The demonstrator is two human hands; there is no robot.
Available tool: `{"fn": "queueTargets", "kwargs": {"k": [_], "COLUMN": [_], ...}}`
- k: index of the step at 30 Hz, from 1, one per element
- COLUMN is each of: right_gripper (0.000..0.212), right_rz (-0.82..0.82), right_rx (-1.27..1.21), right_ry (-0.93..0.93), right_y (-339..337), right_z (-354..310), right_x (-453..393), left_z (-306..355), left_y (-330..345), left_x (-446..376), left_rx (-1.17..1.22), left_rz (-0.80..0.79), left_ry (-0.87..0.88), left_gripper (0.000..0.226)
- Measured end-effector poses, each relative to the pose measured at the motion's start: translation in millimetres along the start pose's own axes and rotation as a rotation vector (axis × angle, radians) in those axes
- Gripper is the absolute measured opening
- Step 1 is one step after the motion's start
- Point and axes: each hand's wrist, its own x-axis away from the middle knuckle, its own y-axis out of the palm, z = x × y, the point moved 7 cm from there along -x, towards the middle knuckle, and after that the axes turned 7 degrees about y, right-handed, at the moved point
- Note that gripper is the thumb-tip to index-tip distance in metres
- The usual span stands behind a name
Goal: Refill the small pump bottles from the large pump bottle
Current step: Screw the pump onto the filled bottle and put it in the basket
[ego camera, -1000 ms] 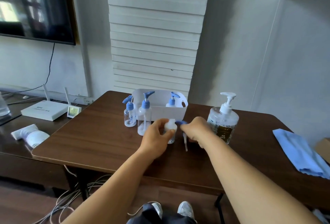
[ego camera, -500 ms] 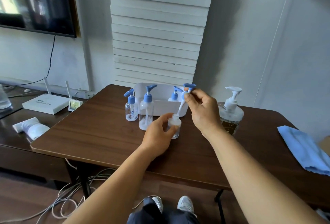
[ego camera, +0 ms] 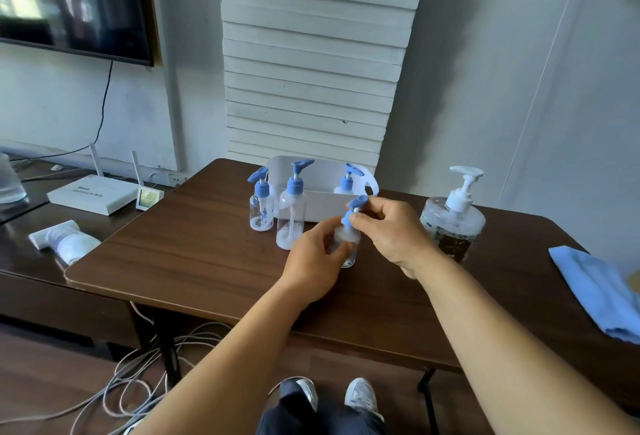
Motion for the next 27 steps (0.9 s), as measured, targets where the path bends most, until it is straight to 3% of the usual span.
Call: {"fn": "queueTargets", "kwargs": {"k": [9,13,17,19,27], "right_gripper": [0.019,0.006,0.016,0.010,0.011], "right_rz": [0.015,-0.081,-0.035,-0.081,-0.065], "right_rx": [0.114,-0.023,-0.022,-0.157,-0.274], "right_ry": [0.082,0.105,0.141,0.154,0.190], "right_y": [-2,2,1,6,3], "right_z": [5,8,16,18,26], "right_x": [-6,-5,-6,-6,-5], "left_z": [-2,-2,-2,-1,0], "left_y": [1,0,1,0,0], "left_x": [0,-1,0,0,0], "left_rx": [-0.013,-0.001,-0.005,-0.008,-0.012], "left_rz": [0.001,0.010,0.001,0.007,0.012], "left_ry": [0.000,0.002,0.006,0.007,0.012], "left_gripper": [0.037,0.039,0.037,0.037,0.038]}}
